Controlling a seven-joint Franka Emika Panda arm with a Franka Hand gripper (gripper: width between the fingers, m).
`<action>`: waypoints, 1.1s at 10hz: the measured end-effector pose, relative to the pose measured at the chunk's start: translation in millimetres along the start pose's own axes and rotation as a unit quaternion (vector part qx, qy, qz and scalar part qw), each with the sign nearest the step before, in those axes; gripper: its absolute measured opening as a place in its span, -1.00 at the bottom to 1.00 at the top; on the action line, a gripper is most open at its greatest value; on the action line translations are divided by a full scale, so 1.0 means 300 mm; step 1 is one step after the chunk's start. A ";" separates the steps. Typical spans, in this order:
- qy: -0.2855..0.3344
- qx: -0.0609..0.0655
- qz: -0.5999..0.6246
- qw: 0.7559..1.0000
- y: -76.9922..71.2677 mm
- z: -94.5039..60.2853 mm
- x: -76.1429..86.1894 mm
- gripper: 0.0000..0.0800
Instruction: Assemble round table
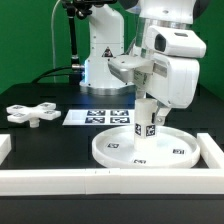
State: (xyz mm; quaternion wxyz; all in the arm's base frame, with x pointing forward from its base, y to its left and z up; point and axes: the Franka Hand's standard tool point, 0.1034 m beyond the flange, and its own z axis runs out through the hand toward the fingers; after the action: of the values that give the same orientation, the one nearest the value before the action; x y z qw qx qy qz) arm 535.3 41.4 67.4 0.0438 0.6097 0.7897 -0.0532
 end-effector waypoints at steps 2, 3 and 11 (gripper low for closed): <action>0.000 0.001 0.001 1.000 -0.001 0.002 -0.001 0.11; 0.000 0.001 0.011 1.000 -0.001 0.003 -0.001 0.01; 0.001 0.040 0.329 0.943 -0.022 0.005 -0.008 0.02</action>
Offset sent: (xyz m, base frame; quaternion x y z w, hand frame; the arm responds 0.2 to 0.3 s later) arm 0.0000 0.0000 0.0000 0.0000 0.0000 0.0650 0.9979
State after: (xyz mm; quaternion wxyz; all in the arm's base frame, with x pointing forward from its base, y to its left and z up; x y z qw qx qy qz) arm 529.6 37.2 66.5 0.0336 0.8370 0.5421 -0.0666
